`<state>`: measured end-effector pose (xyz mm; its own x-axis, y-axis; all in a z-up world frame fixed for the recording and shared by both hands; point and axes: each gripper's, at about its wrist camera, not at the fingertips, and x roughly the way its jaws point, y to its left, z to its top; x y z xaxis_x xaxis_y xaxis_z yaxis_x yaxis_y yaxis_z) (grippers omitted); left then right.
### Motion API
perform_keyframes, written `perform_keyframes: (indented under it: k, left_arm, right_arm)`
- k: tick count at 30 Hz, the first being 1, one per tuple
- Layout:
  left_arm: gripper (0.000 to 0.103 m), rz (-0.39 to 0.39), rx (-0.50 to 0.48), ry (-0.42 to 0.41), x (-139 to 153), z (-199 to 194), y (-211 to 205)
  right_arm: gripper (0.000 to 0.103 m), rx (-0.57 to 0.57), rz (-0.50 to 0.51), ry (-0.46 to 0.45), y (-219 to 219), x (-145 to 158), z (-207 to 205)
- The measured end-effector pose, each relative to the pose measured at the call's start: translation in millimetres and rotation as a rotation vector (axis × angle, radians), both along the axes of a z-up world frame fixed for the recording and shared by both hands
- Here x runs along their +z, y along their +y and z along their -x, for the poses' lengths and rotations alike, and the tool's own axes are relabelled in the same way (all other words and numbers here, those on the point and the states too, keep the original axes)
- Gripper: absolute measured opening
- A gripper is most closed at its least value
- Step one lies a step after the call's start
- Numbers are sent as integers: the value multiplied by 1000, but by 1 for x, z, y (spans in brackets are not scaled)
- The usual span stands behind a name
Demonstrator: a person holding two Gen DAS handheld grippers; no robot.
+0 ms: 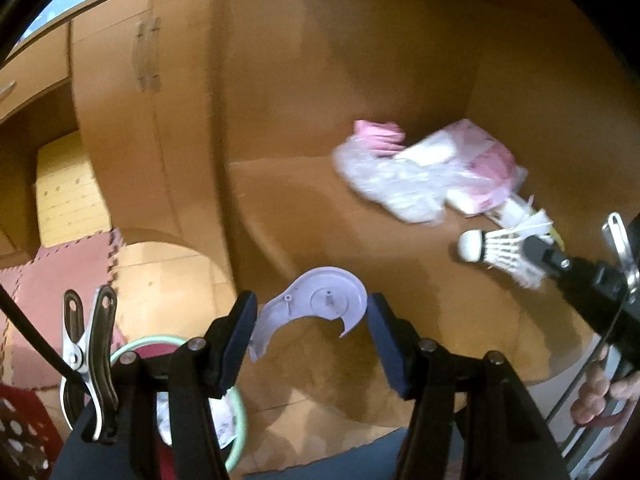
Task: Collect trash
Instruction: 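Carry the plastic piece with the left tool while the right carries the shuttlecock over the bucket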
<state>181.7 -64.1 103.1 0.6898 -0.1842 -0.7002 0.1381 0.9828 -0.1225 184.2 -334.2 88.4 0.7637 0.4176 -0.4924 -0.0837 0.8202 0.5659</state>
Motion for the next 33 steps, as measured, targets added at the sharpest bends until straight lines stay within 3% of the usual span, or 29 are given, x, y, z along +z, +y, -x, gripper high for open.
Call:
perform_keyframes:
  k: [16,33]
  left_arm:
    - [60,-32,182,94,-53,21,94]
    - [60,16,339,268,-147,25,171]
  right_arm:
    - [4,119,7,-7,58,0,-12]
    - [4,271,70,23,136,-15,-19]
